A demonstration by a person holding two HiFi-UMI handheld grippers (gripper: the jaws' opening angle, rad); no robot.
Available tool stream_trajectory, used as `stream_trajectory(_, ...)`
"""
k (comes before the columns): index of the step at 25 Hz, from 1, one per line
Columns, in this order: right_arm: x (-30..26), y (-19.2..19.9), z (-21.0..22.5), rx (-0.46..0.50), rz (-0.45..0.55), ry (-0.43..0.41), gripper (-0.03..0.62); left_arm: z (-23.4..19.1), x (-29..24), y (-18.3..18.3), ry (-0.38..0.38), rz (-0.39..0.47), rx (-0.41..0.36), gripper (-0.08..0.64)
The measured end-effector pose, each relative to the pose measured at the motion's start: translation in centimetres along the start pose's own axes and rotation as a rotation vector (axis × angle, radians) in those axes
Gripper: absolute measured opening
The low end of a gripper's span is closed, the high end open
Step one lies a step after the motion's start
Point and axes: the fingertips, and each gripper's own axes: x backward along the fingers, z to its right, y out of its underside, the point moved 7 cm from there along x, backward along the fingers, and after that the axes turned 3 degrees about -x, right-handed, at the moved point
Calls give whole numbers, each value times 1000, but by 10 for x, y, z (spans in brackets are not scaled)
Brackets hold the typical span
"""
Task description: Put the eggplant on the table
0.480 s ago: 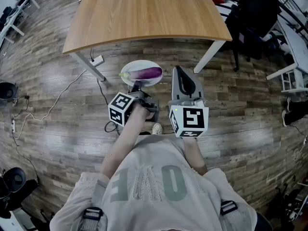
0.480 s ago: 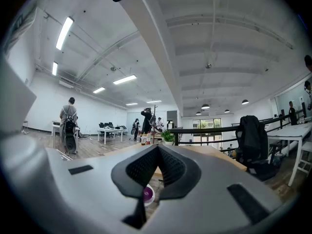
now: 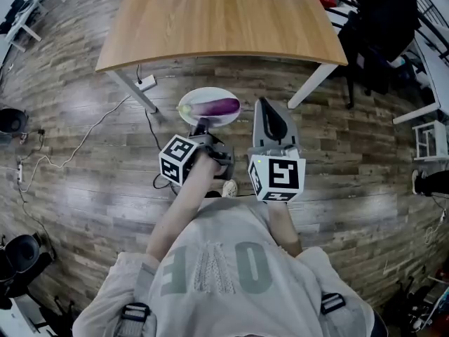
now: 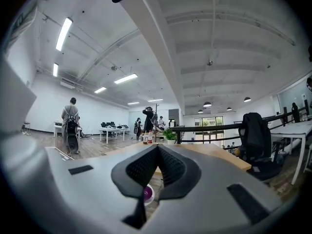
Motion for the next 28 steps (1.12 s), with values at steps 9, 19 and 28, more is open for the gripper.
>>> stream_trajectory(9, -14, 14, 7, -114, 5, -33, 17, -5, -2, -3, -22, 20, 26, 23)
stream_trajectory(19, -42, 22, 26, -146, 5, -67, 17, 10, -36, -6, -8, 36, 12, 23)
stream_trajectory(28, -109, 18, 53, -117, 30, -65, 17, 39, -111, -21, 24, 24, 49, 23)
